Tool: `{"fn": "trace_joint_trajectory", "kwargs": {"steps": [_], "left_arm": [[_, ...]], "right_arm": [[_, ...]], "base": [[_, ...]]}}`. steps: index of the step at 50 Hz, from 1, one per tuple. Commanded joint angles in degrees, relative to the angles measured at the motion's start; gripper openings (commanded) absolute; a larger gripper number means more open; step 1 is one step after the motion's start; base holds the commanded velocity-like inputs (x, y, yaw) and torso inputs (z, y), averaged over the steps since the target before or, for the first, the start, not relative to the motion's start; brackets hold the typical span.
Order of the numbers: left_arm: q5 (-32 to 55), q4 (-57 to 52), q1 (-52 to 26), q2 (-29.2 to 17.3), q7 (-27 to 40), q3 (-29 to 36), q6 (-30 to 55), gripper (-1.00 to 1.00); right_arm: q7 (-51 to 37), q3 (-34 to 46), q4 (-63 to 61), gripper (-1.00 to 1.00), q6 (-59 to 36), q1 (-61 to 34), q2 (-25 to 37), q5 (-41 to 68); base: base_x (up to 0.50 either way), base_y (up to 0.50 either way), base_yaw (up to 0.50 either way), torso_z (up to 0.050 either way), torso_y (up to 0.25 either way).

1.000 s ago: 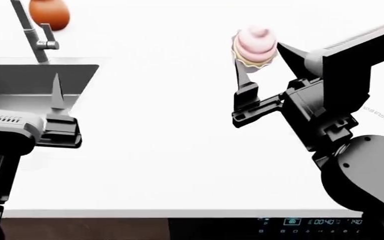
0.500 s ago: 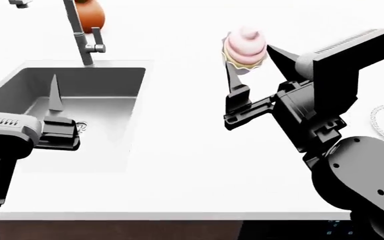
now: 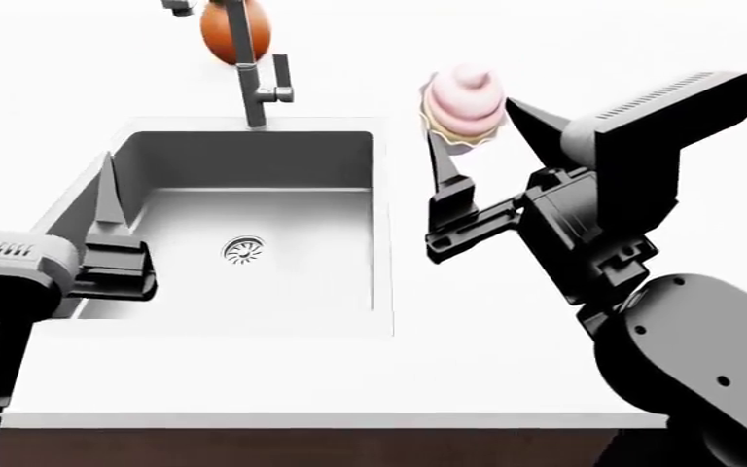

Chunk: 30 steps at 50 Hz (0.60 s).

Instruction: Move the dessert items from the plate to the tray.

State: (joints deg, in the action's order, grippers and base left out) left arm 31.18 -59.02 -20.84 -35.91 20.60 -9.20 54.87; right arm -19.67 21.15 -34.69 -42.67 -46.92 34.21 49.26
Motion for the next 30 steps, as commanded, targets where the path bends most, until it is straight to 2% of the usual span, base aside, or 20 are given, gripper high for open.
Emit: {"fn": "trace_joint_trajectory", "kwargs": {"steps": [1, 18, 30], "left_arm": [[0.3, 1.2, 1.6, -1.1, 1.1, 1.1, -3.3, 1.0], [7.2, 2.0, 1.9, -0.3, 1.9, -6.4, -1.9, 1.0], [7.3, 4.5, 0.2, -0.3, 1.0, -2.3, -2.5, 1.0]], "right_arm": [[1.3, 0.3, 0.2, -1.0, 0.8, 0.3, -0.5, -1.9], [1.2, 0.7, -0.3, -1.0, 0.8, 0.6, -1.1, -0.7], [1.7, 0.7, 0.2, -1.0, 1.8, 1.7, -1.0, -0.8]], "base": [[0.0, 0.5, 0.0, 0.0, 0.0], [0.0, 0.5, 0.0, 0.0, 0.0], [0.0, 0.5, 0.0, 0.0, 0.0]]}}
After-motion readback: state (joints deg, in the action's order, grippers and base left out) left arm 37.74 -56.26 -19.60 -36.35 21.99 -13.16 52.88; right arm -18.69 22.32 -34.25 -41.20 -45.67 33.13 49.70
